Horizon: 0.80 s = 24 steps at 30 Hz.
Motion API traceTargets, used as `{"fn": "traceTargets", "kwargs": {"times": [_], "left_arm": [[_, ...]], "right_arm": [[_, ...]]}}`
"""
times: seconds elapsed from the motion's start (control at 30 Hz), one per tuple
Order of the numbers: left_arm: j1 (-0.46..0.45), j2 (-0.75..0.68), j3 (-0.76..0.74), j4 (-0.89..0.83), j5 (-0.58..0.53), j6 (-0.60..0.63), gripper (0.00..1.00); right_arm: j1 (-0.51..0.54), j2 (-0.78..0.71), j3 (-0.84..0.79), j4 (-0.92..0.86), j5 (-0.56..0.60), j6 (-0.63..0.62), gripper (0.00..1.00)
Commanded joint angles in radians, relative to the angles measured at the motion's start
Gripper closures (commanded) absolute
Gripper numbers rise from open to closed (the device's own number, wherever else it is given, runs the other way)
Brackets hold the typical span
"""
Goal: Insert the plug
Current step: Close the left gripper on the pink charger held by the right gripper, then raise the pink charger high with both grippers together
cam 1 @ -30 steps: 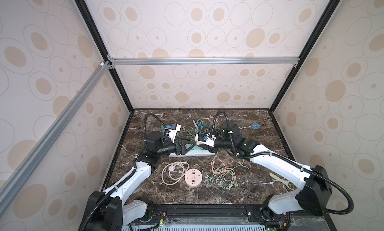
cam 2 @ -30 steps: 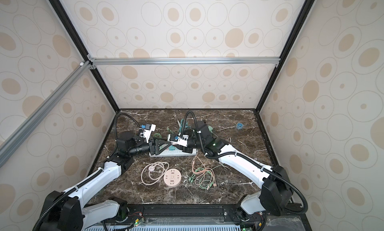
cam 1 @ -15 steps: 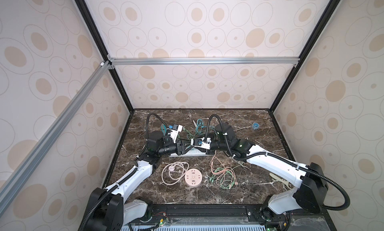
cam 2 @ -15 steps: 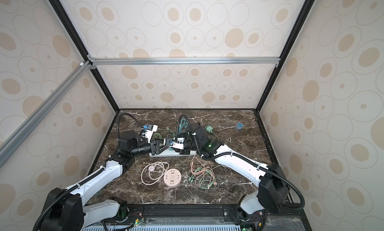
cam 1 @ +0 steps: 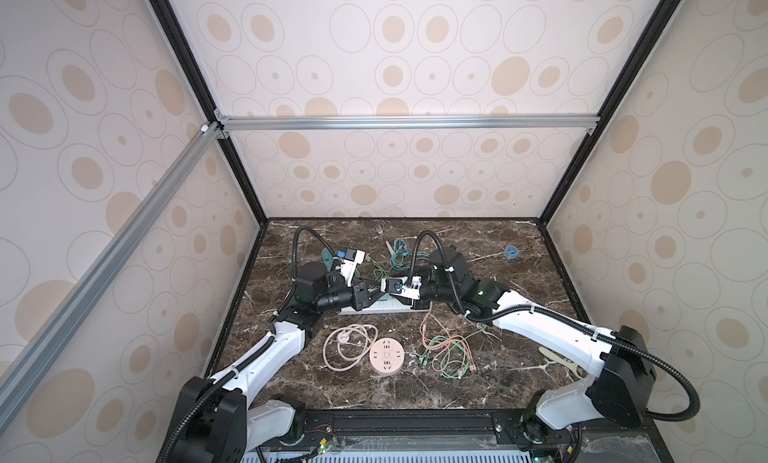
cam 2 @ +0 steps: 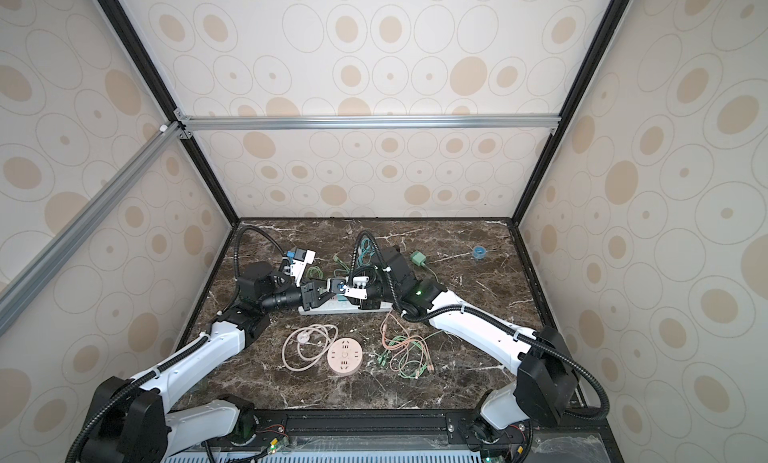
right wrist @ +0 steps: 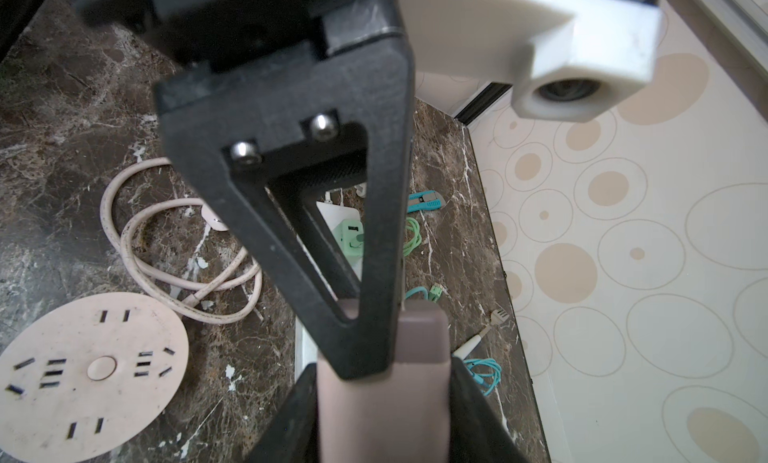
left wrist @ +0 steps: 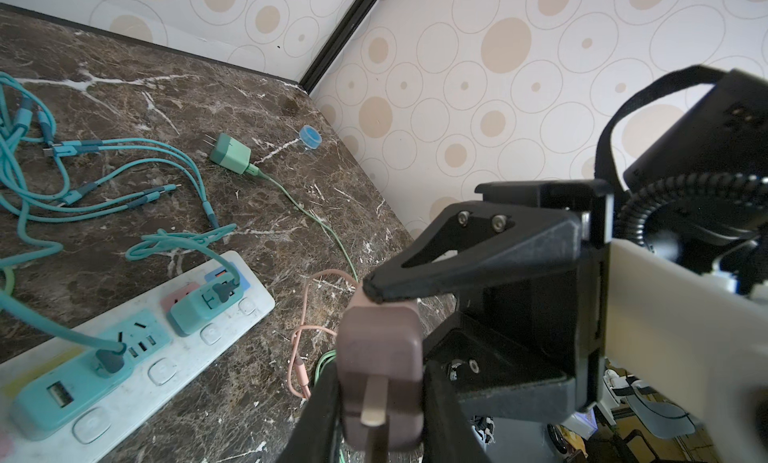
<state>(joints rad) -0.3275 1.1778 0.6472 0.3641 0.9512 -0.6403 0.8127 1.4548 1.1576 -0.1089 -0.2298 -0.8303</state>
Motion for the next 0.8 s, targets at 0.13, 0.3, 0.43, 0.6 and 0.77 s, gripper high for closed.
{"fn": "traceTargets", "kwargs": {"times": [0.13,0.3,0.43,0.6,0.77], "left_arm": [[-0.004,-0.035,0.048,-0.009,-0.036,0.038,0.89],[-0.005,-0.051,0.054,-0.014,-0.067,0.038,0.92],[-0.005,-0.065,0.065,-0.017,-0.096,0.043,0.97],[-0.005,-0.085,0.080,-0.015,-0.145,0.049,1.00],[-0.004,-0.110,0.078,-0.004,-0.238,0.062,1.00]], "right_arm": [[0.008,-0.007,-0.006,0.049,0.022,0.036,0.52],[0.008,-0.036,-0.024,0.070,0.068,0.128,0.39],[0.005,-0.087,-0.046,0.056,0.069,0.217,0.35],[0.001,-0.174,-0.065,0.006,0.052,0.373,0.33],[0.000,-0.265,-0.077,-0.063,0.007,0.552,0.35]]}}
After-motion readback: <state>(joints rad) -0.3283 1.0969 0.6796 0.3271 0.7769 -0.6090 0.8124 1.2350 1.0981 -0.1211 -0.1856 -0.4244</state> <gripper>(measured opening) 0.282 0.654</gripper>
